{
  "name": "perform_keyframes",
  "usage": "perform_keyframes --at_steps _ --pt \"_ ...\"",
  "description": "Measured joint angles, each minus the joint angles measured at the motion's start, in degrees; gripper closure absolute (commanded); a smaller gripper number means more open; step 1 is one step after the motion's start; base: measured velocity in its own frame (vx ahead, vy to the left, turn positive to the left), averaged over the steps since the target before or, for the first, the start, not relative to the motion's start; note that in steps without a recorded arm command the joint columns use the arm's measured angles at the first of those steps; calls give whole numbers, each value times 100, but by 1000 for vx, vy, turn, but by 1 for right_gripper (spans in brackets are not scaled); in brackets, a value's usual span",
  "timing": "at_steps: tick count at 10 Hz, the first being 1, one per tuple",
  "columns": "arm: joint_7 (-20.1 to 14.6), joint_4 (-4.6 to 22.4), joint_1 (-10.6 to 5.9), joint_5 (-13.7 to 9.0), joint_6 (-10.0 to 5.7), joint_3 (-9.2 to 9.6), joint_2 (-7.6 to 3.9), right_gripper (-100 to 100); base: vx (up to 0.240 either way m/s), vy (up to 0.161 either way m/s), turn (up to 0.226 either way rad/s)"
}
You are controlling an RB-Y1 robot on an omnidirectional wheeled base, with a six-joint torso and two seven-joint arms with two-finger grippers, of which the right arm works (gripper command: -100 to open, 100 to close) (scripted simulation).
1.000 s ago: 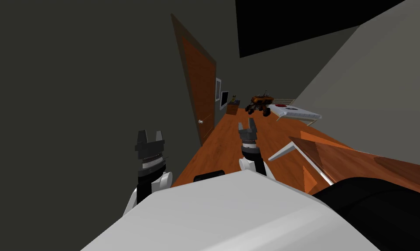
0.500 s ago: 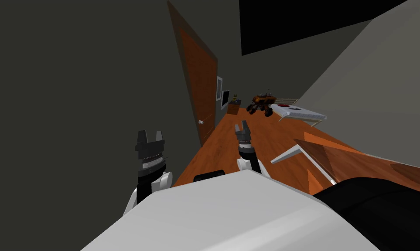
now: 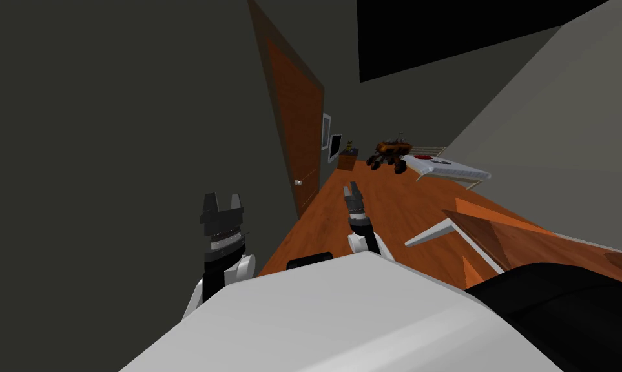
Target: Pull the door open
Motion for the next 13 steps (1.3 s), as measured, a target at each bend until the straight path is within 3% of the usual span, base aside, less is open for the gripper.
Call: perform_keyframes --at_steps 4,9,13 --pt "386 536 -185 135 -185 136 -104 -100 96 -14 26" --pt "900 1351 -585 300 -383 255 -266 -100 98 -12 28" --pt "1369 1978 -814 460 -590 408 -370 -100 92 -16 31"
